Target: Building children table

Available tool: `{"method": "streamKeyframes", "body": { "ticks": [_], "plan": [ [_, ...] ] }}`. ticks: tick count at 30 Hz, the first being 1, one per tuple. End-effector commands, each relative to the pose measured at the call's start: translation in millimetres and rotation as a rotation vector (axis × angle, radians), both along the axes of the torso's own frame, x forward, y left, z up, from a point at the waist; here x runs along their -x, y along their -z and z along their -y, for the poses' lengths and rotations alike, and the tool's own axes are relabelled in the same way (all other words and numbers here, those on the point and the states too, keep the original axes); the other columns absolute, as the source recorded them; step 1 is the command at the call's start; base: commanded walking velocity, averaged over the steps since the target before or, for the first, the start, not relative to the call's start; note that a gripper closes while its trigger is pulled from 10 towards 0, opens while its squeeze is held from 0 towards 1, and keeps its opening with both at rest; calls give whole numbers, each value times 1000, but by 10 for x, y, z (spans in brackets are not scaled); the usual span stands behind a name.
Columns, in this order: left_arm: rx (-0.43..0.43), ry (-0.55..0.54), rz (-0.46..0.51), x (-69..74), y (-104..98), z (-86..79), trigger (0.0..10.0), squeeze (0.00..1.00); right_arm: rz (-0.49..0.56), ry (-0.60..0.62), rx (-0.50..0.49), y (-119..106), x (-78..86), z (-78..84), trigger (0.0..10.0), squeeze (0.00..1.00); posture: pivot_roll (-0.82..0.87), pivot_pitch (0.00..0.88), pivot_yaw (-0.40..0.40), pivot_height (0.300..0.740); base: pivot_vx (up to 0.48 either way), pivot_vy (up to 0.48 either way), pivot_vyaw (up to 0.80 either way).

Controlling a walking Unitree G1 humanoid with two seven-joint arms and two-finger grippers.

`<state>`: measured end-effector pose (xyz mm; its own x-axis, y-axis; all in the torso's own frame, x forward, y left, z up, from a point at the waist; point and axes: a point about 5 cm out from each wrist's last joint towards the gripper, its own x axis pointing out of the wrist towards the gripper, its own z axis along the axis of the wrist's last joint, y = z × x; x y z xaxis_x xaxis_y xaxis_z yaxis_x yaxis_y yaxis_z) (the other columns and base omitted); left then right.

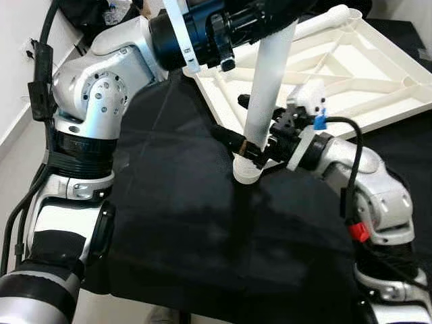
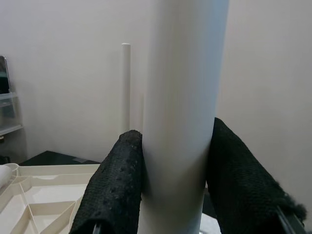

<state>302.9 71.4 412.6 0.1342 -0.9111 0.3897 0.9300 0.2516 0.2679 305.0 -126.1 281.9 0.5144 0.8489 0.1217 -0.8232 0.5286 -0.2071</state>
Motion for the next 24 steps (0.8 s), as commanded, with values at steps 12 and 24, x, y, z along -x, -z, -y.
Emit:
{"method": "streamKeyframes", "body": {
  "ticks": [12,24],
  "plan": [
    [-61,-30,-73,-94,156,30,0,0,15,-294,18,-55,81,-129,0,0,59,232,36,740,0,0,0],
    [59,-60,-110,17,11,-182,10000,1000,18,-161,0,26,59,-88,0,0,49,241,33,740,0,0,0]
  ]
}}
